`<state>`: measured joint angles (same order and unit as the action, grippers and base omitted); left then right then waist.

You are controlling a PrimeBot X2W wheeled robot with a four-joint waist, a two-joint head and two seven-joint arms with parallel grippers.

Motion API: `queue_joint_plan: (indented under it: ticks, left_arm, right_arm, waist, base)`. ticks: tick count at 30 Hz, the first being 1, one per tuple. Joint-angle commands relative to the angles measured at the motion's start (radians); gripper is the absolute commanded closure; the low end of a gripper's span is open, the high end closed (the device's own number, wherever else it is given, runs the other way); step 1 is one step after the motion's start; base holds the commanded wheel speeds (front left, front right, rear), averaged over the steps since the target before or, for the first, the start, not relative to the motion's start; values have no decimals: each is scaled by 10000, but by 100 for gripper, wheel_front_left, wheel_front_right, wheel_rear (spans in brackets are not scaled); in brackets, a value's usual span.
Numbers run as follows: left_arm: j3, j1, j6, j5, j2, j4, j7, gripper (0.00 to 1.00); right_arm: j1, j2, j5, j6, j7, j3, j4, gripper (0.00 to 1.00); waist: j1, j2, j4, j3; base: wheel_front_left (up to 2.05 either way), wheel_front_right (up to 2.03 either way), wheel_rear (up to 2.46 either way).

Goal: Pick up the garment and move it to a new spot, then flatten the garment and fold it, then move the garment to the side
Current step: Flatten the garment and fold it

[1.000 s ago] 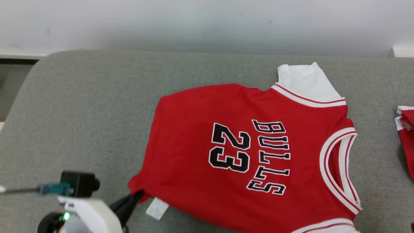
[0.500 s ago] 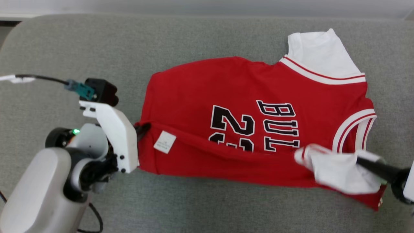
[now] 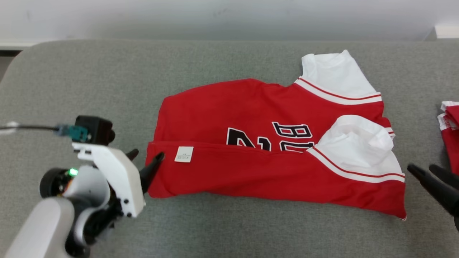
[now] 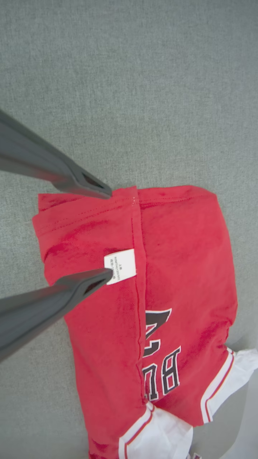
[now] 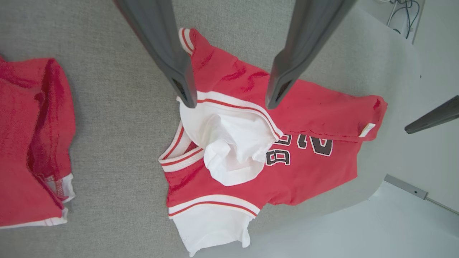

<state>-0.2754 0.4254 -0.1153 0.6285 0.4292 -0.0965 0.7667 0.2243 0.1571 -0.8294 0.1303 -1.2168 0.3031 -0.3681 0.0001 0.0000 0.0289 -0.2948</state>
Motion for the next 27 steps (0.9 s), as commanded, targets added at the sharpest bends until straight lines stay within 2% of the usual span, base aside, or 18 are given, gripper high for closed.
queue_joint_plan:
  ticks: [1, 5, 8, 13, 17, 27]
  left_arm:
    - [101, -636, -146, -91, 47, -455, -292, 0]
    - [101, -1620, -479, -502, 129, -1357, -812, 0]
    - [-131, -2218, -652, -760, 14, -1600, -1017, 0]
    - [-338, -2681, -879, -1308, 113, -1199, -1447, 0]
    - [-334, -2635, -955, -1462, 104, -903, -1654, 0]
    - [-451, -2025, -843, -1532, -54, -271, -1782, 0]
  right_arm:
    - [-767, 508, 69, 2, 578, -206, -461, 0]
    - [-2216, 1502, 635, 2, 2454, -956, -890, 0]
    - [-2979, 2052, 1346, 2, 4365, -1819, -575, 0]
    - [-3203, 2253, 2063, 2, 6665, -3143, 780, 0]
    - [-2693, 2218, 2159, 2, 7481, -3801, 1898, 0]
    - [-1149, 2312, 1895, 0, 7878, -4978, 3409, 0]
  waist:
    - [-1, 0, -170, 319]
    - [-1, 0, -261, 345]
    - [-1, 0, -289, 315]
    - [-1, 0, -422, 235]
    - [-1, 0, -501, 220]
    - [-1, 0, -405, 74]
  base:
    - [0, 0, 0]
    - [0, 0, 0]
    - [0, 0, 0]
    - [0, 0, 0]
    - [0, 0, 0]
    - [0, 0, 0]
